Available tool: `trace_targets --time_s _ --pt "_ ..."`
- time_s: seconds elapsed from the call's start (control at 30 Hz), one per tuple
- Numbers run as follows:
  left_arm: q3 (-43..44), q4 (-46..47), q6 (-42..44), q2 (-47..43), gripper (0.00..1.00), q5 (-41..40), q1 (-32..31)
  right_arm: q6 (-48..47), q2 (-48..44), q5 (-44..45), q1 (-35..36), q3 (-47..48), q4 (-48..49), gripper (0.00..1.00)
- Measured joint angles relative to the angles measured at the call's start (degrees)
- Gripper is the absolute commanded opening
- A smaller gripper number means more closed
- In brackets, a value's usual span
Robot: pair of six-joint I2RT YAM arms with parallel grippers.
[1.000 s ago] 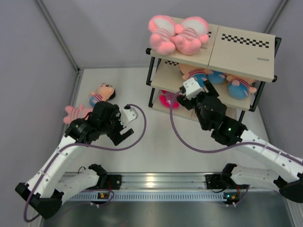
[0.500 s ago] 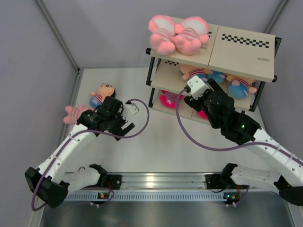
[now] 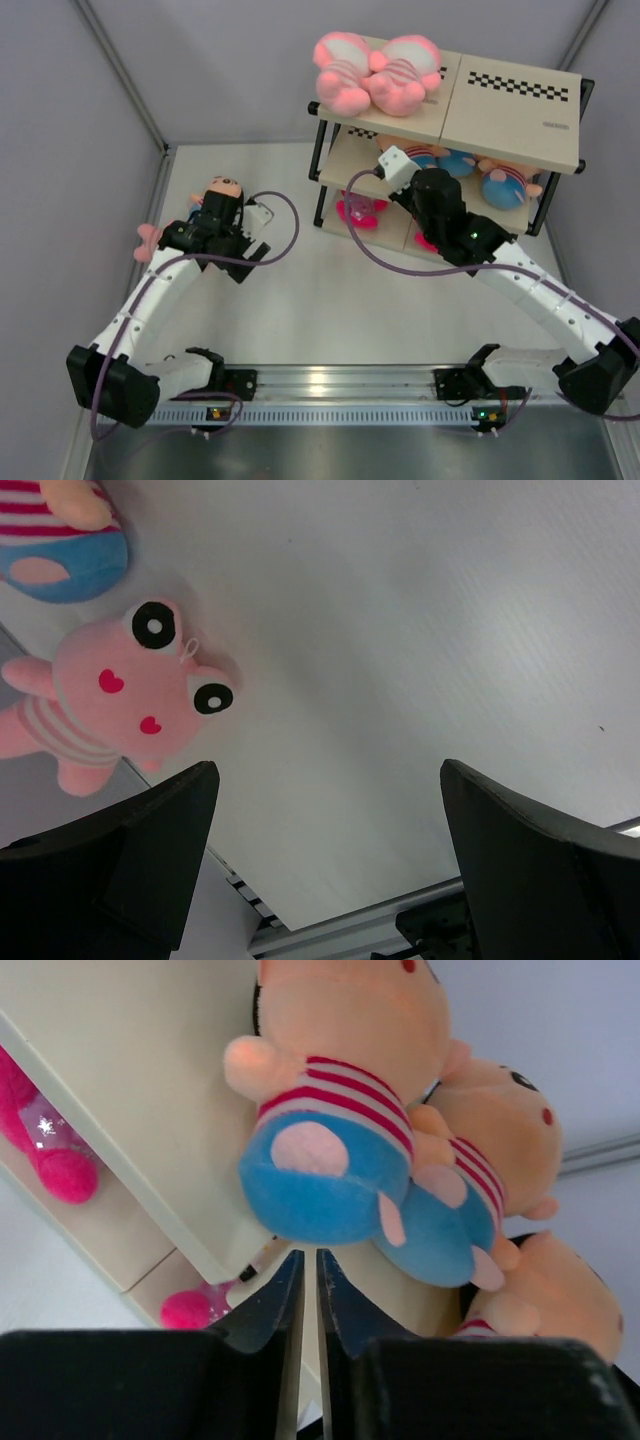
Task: Place and organize the stuffed toys onto the shelf
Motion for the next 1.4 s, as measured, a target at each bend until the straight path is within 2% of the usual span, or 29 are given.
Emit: trace_targets --time_s 0.13,0.23,0.53,0.93,1.13,1.37,1.4 --pt "0.0 1.0 1.4 2.3 0.99 1.2 8.8 0.6 3.6 -1.4 -0.8 0.0 2.4 0.01" --pt "0.0 2.3 2.4 3.4 0.98 1.1 12.1 0.9 5.4 -1.8 -1.3 0.0 4.2 0.0" --pt "-0.4 8.2 3.5 8.7 0.99 -1.8 14.8 1.4 10.0 -2.3 -2.6 0.0 9.1 0.0" --pt "0.1 13.1 3.4 14.0 0.99 -3.3 17.6 4.2 12.0 -6.6 -2.8 2.7 10.5 0.0" --pt "3.0 20.9 4.2 25.0 0.99 -11.1 18.2 4.8 11.2 -7.4 -2.8 2.6 10.3 0.05" --pt "14.6 26.8 4.2 41.6 0.98 -15.6 20.7 5.6 4.7 -8.3 -2.4 2.1 10.0 0.09" --pt "15.7 27.4 4.1 42.9 0.88 -15.5 21.5 5.7 3.7 -8.6 -2.4 1.8 10.0 0.1"
